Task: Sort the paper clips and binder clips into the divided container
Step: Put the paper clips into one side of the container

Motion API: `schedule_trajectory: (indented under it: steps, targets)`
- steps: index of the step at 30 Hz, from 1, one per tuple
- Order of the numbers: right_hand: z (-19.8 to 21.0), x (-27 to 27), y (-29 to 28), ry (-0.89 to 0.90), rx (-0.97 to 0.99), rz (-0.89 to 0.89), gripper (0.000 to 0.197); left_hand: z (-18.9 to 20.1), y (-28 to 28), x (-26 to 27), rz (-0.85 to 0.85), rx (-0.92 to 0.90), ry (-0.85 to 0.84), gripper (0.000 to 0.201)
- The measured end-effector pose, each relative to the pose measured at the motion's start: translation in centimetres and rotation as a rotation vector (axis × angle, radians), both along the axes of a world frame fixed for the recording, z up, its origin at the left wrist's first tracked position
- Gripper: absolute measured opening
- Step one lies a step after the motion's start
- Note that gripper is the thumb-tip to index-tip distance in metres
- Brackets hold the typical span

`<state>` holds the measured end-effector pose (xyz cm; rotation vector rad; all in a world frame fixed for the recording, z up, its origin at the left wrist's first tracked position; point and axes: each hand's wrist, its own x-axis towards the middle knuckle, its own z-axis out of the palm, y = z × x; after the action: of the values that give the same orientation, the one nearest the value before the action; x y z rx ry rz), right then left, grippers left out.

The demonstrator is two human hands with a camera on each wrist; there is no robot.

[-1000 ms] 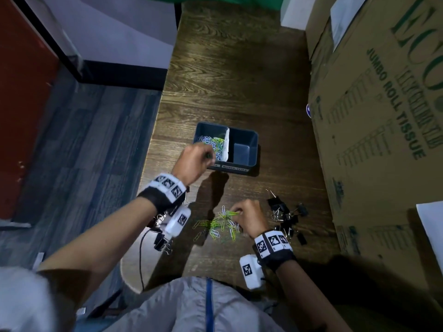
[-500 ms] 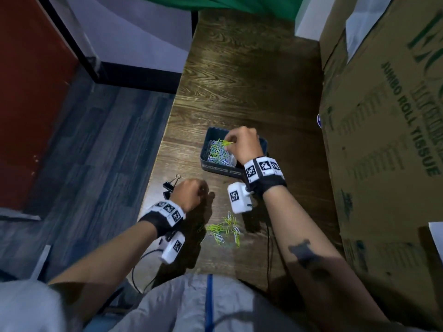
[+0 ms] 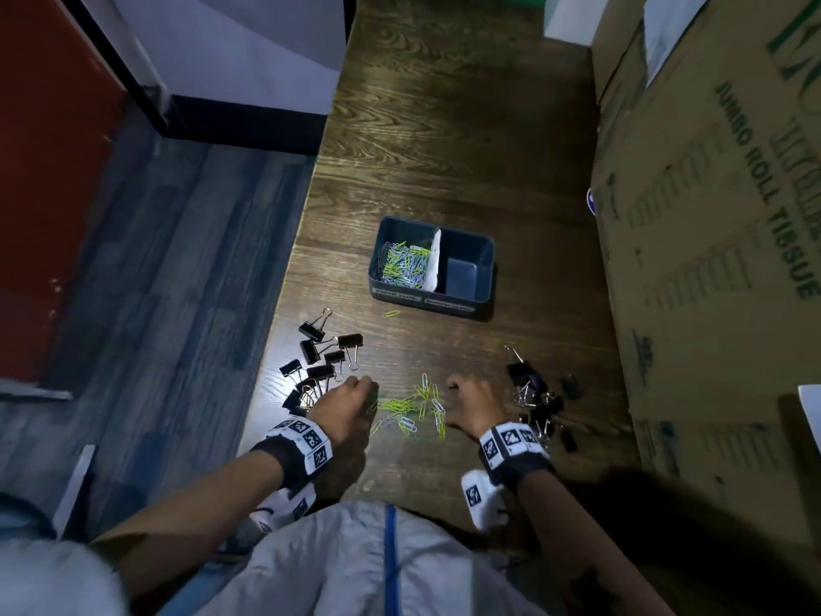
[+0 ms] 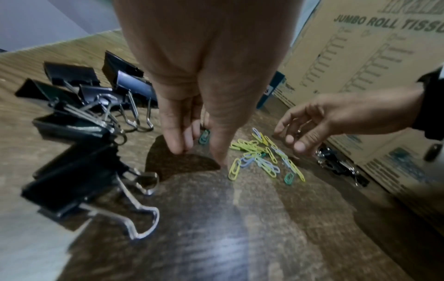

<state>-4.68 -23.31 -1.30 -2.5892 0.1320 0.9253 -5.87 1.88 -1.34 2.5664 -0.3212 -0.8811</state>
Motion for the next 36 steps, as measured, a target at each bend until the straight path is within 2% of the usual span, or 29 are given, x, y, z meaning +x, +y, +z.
schedule_trajectory:
  steps: [2,4,9,12,15,19,22,25,28,32,36]
  targets:
    - [-0.9,-1.6,0.6,0.063,-0.007,0.011,0.067,-0.1,-0.6,-0.4,0.014,-0.002,-0.009,0.044]
    - [-1.4,-2.5,1.5,0.042,-0.012,-0.007,0.069,-0.3,-1.4,-0.6,0.03,-0.029,-0.026,0.04]
    - [-1.9,-2.4,3.7,-0.106,0.085,0.051,0.047,-0.5,-3.3,0.0,-0.021,-0.159,-0.083,0.029]
    - [-1.9,-2.7,3.6,-0.162,0.09,0.03,0.043,-0.4,-3.7,2.2,0.01,-0.118,-0.22,0.02]
    - [-2.0,-3.8,2.8,-0.204,0.063,-0.002,0.054,0.0,-3.7,5.8,0.007,0.013,-0.281,0.04]
    - [-2.2,-5.4,1.7,-0.247,0.082,-0.044,0.049,0.1,-4.1,9.9,-0.073,0.219,-0.12,0.077]
    - [-2.7,-6.2,1.4,-0.265,0.085,-0.061,0.063,-0.1,-4.7,10.7,-0.159,0.32,-0.069,0.075]
    - [-2.4,-6.1,1.5,-0.272,0.085,-0.073,0.068,-0.2,-5.2,9.4,-0.283,0.367,-0.146,0.07]
    - [-2.3,-5.2,1.7,-0.24,0.049,-0.05,0.068,-0.5,-4.8,6.4,-0.382,0.314,-0.224,0.063]
    - [-2.2,-3.2,2.1,-0.204,0.012,-0.004,0.073,-1.0,-3.4,1.9,-0.397,0.211,-0.27,0.054]
    - [-1.6,-1.4,3.3,-0.176,-0.011,0.102,0.078,-1.8,-2.7,-1.1,-0.402,0.189,-0.242,0.058]
